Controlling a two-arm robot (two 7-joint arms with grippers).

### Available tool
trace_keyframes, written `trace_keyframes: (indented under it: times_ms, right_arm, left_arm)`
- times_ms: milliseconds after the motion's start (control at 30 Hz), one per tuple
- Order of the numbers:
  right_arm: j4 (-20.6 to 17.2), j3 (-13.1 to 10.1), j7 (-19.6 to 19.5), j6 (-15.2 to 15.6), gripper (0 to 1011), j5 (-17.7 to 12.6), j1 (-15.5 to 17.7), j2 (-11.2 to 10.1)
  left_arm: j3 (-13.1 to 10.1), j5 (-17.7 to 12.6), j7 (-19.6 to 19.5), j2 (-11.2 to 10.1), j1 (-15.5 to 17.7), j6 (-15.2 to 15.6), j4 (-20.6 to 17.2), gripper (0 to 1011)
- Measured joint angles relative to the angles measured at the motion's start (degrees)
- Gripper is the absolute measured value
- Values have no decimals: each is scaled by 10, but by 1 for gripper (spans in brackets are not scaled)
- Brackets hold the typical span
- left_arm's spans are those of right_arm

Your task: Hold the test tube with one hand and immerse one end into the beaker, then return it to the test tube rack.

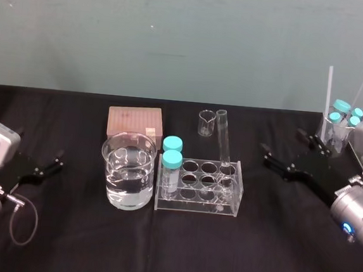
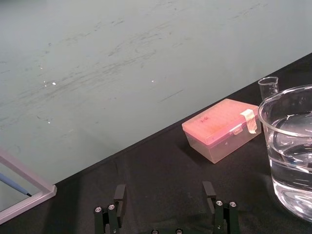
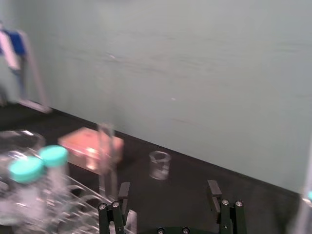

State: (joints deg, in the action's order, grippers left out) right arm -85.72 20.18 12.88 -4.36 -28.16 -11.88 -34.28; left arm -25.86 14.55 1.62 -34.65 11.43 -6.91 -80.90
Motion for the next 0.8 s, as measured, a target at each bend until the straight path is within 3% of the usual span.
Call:
trace_keyframes:
  times_ms: [67, 233, 533, 800]
  right_arm:
    - [-4, -6, 29, 19, 1004, -27, -5, 0]
    - [-4, -6, 65, 46, 1004, -46, -19, 2]
    - [17, 9, 105, 58, 1004, -39, -45, 24]
    - [57, 26, 124, 61, 1004, -15, -75, 50]
  left_arm:
    - [0, 0, 0, 0, 0, 0, 0, 1000]
    - [0, 0, 0, 0, 0, 0, 0, 1000]
    - [0, 0, 0, 0, 0, 0, 0, 1000]
    - [0, 0, 0, 0, 0, 0, 0, 1000]
